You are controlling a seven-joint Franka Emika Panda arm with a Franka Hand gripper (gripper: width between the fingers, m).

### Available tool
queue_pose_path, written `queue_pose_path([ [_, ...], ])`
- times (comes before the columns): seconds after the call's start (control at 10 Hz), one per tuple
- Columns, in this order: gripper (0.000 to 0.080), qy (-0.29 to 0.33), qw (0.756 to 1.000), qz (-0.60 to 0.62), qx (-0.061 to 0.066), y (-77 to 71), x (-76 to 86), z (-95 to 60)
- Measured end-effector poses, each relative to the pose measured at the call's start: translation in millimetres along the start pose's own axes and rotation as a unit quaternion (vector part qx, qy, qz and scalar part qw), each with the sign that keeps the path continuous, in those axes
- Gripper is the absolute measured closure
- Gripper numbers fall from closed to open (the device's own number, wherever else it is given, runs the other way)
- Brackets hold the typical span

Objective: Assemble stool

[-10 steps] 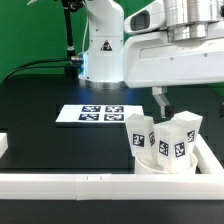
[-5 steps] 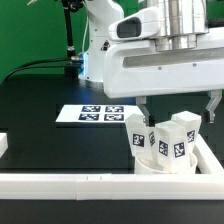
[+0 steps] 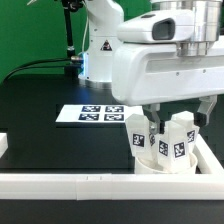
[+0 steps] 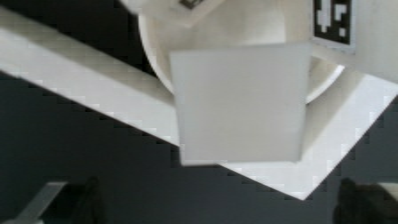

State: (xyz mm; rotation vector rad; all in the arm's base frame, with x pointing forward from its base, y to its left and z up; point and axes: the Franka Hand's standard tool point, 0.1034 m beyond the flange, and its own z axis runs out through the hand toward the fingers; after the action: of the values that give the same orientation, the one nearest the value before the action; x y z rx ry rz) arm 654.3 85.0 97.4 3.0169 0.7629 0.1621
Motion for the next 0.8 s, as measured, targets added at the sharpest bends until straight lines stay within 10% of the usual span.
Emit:
queue_pose_path([
  [0.8,0.0151,-0.039,0.998,0.046,0.013,-2.4,-11.9,22.8],
])
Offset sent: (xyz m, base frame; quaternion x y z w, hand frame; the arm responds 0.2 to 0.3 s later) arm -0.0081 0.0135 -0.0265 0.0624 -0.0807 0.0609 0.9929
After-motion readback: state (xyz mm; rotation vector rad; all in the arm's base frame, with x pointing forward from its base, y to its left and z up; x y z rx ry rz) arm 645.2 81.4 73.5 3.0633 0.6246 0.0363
